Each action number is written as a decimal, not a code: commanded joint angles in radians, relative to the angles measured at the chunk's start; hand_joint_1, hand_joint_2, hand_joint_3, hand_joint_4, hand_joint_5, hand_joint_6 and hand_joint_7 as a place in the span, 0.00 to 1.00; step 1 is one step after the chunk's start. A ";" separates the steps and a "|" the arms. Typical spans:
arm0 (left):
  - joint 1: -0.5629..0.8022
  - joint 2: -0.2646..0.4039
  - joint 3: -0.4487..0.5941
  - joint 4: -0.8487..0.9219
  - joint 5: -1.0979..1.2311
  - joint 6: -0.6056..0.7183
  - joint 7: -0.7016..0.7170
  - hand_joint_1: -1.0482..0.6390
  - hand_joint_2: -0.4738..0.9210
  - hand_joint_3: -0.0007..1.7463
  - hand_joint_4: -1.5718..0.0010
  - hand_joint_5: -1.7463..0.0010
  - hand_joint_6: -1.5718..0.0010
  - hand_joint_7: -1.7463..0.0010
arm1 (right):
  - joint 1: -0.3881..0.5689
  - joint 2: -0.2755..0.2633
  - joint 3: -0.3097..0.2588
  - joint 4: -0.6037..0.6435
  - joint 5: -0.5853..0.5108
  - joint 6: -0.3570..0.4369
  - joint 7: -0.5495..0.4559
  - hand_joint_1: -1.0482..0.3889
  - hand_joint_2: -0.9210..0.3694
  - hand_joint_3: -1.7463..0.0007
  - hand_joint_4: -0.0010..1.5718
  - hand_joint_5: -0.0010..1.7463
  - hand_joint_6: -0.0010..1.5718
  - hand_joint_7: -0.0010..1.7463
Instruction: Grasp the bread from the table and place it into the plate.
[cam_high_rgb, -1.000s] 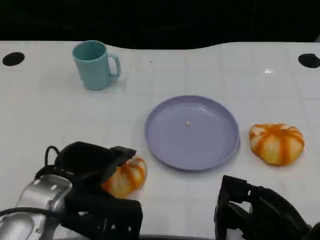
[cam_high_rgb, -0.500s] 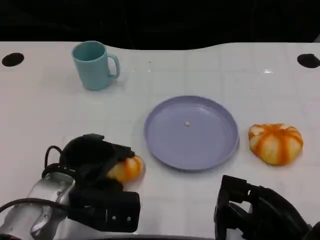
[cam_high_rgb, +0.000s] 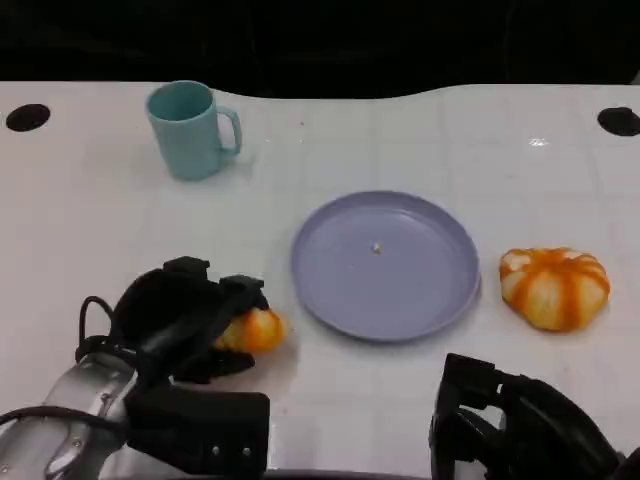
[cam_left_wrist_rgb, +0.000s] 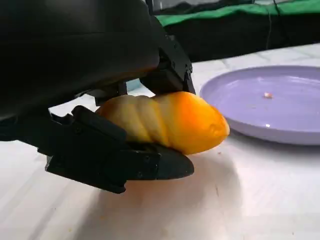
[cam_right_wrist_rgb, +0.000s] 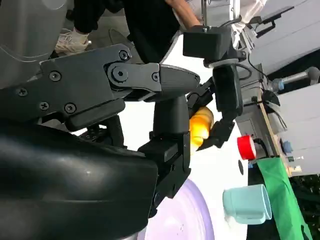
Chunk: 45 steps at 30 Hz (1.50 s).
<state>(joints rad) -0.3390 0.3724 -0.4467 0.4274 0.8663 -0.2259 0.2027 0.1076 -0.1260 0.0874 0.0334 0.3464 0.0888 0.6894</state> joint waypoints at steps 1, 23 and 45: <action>-0.015 0.002 0.018 -0.017 0.042 0.057 0.111 0.42 1.00 0.19 0.50 0.00 0.62 0.10 | 0.007 -0.007 -0.003 -0.009 0.002 -0.002 -0.006 0.38 0.00 0.77 0.39 1.00 0.29 0.95; -0.202 -0.168 0.007 0.106 -0.042 -0.075 0.320 0.47 0.67 0.55 0.42 0.00 0.55 0.14 | 0.027 -0.023 -0.015 0.002 0.001 -0.038 0.017 0.39 0.00 0.75 0.38 1.00 0.28 0.95; -0.470 -0.308 -0.064 0.443 -0.120 -0.063 0.031 0.43 0.80 0.46 0.50 0.00 0.44 0.57 | 0.048 -0.016 0.008 -0.047 -0.005 -0.009 -0.012 0.39 0.00 0.76 0.38 1.00 0.28 0.96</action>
<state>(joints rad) -0.7714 0.0535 -0.5118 0.8635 0.7707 -0.3095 0.3009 0.1506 -0.1366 0.0939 -0.0086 0.3450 0.0907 0.6824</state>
